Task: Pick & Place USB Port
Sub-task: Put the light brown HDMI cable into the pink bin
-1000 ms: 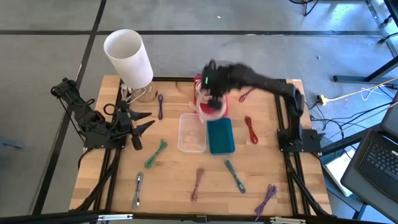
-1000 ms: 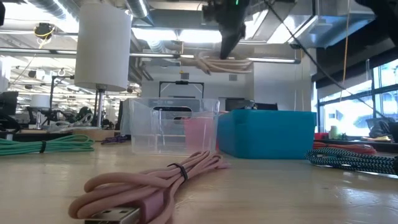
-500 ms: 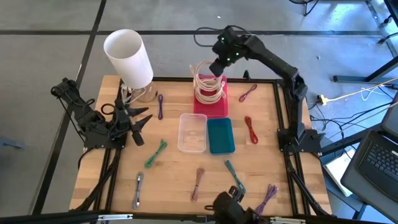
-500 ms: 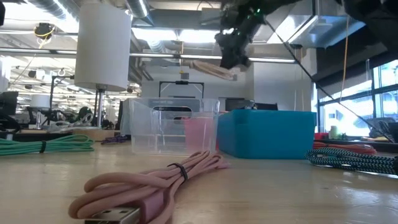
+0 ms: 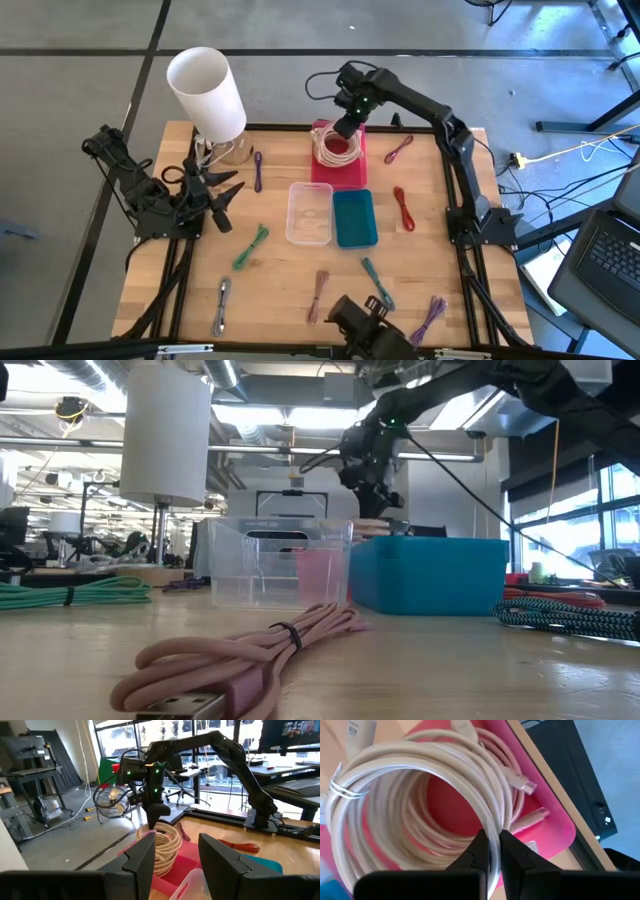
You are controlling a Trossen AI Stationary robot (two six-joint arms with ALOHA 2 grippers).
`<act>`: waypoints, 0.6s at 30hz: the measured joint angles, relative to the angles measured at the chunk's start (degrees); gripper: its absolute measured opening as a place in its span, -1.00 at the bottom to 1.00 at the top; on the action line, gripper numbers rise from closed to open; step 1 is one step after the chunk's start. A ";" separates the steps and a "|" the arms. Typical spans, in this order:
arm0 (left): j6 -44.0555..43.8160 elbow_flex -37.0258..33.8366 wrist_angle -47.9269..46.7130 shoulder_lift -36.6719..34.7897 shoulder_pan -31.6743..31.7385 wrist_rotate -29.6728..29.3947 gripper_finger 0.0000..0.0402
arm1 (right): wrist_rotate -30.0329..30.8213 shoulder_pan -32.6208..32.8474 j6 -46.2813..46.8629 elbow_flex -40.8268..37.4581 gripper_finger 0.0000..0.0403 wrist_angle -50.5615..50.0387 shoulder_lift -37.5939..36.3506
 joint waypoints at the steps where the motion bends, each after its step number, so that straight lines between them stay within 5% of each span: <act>1: 0.00 0.00 -0.01 0.01 0.00 0.04 -0.29 | 0.12 -0.15 -0.30 0.00 -0.89 0.08 0.39; 18: -0.02 0.00 0.00 0.02 0.02 0.19 -0.29 | 0.15 -1.83 -2.97 0.02 -0.90 3.83 4.51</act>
